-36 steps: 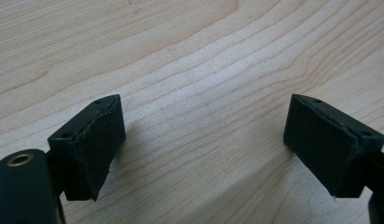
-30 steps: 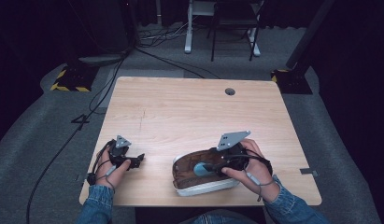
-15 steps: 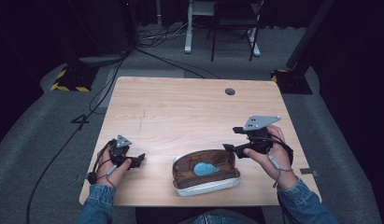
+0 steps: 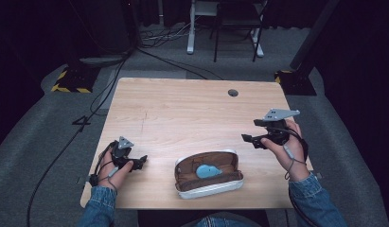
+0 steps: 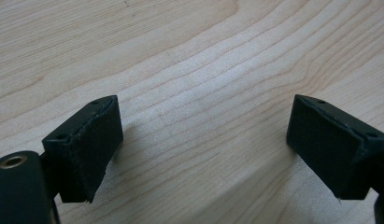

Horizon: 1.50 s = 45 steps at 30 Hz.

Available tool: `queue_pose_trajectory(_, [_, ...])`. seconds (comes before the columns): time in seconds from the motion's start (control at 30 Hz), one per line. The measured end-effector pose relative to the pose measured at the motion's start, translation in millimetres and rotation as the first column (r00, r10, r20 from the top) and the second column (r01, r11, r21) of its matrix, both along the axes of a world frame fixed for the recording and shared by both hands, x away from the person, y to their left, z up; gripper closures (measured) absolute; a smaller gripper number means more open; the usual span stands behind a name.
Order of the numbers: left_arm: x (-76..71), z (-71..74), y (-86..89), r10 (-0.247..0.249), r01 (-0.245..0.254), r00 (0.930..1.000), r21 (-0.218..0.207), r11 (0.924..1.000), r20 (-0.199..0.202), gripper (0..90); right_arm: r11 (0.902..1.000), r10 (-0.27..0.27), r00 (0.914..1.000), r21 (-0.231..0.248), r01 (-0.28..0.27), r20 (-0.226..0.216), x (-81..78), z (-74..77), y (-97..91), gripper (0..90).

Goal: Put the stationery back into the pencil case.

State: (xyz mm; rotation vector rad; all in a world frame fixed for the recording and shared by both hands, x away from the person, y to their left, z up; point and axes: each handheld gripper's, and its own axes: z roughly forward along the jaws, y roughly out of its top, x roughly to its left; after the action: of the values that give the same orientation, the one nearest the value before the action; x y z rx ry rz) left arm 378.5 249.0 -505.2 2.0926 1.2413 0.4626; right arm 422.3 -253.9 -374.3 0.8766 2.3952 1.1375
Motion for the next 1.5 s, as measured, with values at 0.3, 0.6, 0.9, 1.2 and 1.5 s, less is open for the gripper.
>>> queue_pose_trajectory(0.3, [0.2, 0.0, 0.0, -0.001, 0.001, 1.0, 0.0, 1.0, 0.0, 10.8, 0.9951, -0.098, 0.9947, 0.008, 0.099, -0.029, 24.4, -19.6, -34.3, 20.5])
queue_pose_trajectory(0.6, [0.8, 0.1, 0.3, -0.007, 0.007, 1.0, 0.002, 1.0, -0.002, 10.7, 0.9852, -0.171, 0.9833, -0.007, 0.171, -0.062, 44.4, -49.4, -58.6, 18.5])
queue_pose_trajectory(0.9, [0.9, -0.1, -0.2, -0.003, 0.003, 1.0, -0.003, 1.0, -0.002, 10.7, 0.9757, -0.219, 0.9729, -0.013, 0.219, -0.075, 56.0, -76.1, -75.1, 18.2])
queue_pose_trajectory(1.2, [0.9, -0.1, -0.2, -0.003, 0.003, 1.0, -0.003, 1.0, -0.001, 10.7, 0.9714, -0.236, 0.9694, -0.046, 0.233, -0.068, 62.9, -98.3, -84.6, 18.2])
queue_pose_trajectory(1.5, [1.0, -0.1, -0.3, -0.004, 0.004, 1.0, -0.002, 1.0, -0.001, 10.6, 0.962, -0.269, 0.9595, -0.071, 0.264, -0.084, 68.5, -121.1, -90.6, 18.7])
